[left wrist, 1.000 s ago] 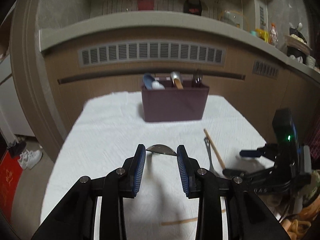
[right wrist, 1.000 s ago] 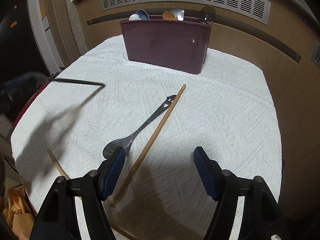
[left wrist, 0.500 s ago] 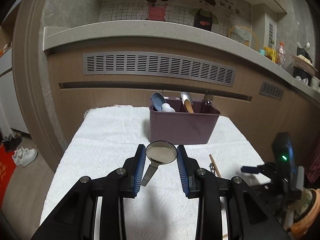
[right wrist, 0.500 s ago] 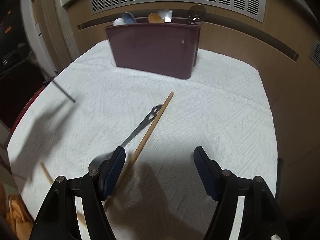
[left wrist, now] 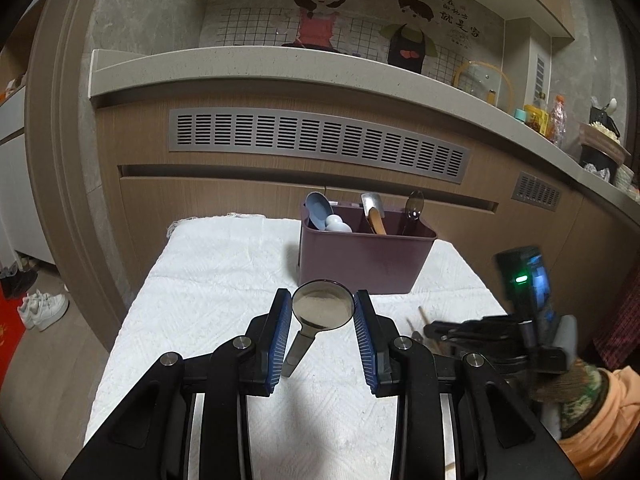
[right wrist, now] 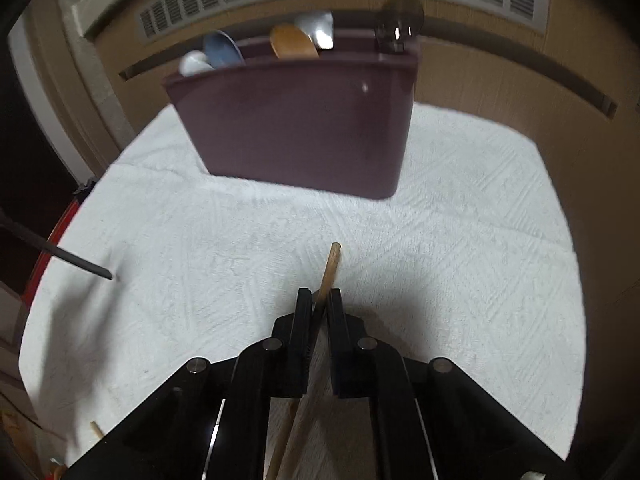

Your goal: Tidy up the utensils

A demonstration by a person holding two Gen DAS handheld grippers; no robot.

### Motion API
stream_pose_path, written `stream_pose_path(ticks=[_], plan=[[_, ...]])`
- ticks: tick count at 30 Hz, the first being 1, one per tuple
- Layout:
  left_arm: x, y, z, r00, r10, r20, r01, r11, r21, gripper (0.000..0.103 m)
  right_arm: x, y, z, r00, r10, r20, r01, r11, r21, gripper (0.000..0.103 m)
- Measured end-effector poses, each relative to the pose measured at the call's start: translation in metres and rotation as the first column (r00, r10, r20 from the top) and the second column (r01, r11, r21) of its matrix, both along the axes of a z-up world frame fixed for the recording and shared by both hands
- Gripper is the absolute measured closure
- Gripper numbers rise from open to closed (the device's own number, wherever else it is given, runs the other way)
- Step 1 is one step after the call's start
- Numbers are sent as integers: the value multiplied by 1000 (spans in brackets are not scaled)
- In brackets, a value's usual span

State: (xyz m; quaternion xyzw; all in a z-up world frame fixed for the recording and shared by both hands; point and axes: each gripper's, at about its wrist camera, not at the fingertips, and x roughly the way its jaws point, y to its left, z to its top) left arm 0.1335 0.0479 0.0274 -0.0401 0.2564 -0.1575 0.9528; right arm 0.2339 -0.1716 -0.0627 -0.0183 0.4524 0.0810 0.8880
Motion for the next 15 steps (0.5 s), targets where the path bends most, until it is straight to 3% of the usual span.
stream_pose_path(ticks=[7, 15], plan=[[-11, -11, 11, 1000, -31, 5, 31, 1000, -6, 70, -49, 6, 58, 987, 68, 148, -70, 998, 8, 98], [-28, -22, 39, 997, -52, 59, 52, 999, 4, 70, -85, 0, 113, 948, 101, 301, -113, 993, 21, 98]])
